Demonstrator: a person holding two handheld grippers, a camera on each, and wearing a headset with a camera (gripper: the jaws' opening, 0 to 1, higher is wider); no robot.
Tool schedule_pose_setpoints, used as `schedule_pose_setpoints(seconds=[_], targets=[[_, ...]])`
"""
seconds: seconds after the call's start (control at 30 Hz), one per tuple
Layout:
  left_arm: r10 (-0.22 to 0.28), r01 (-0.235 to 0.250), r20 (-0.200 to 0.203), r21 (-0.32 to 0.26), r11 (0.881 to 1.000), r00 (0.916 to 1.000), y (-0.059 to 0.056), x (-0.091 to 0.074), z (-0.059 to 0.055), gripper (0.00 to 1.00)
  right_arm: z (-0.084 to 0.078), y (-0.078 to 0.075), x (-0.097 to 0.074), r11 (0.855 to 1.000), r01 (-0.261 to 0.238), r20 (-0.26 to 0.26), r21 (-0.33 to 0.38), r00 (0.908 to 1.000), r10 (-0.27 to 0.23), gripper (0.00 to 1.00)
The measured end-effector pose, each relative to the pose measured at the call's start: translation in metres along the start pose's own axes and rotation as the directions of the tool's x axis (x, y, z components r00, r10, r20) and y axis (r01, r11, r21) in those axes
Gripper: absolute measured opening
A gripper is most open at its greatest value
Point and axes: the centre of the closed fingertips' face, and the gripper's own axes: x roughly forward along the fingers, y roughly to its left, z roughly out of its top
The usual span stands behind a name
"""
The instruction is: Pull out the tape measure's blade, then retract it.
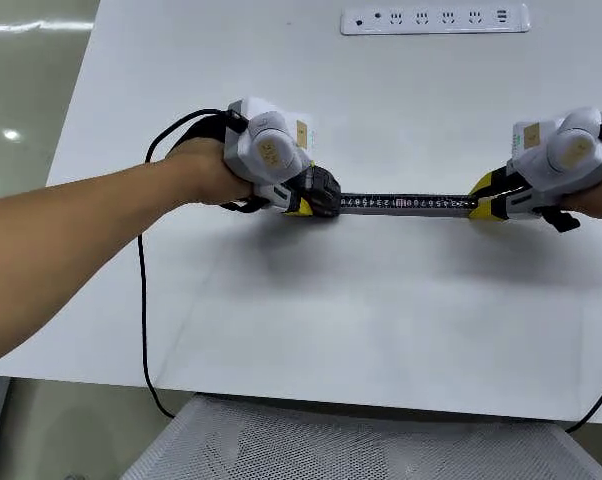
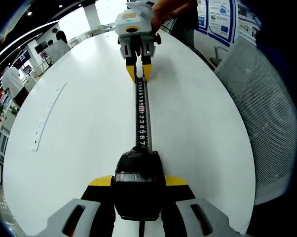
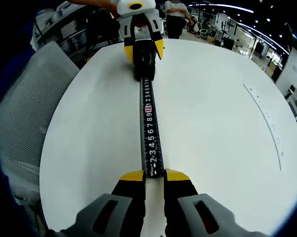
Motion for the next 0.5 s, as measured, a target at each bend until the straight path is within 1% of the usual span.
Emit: schedule_pose_setpoints(seconds=[0.3,0.5], targets=[[-0.001,0.001,0.0,0.001,1.0,1.0,0.0,0.001,0.0,0.33,-0.016,-0.001,-0.009,1.0,0.008,-0.017,0.01,0.9998,-0.007,0.09],[-0.002,0.002,-0.001,0.003,1.0,1.0,0.0,0.001,0.0,0.33,-0.02,-0.002,-0.012,1.0,0.009,-0.023,0.01,0.9997,-0.009,0.09]])
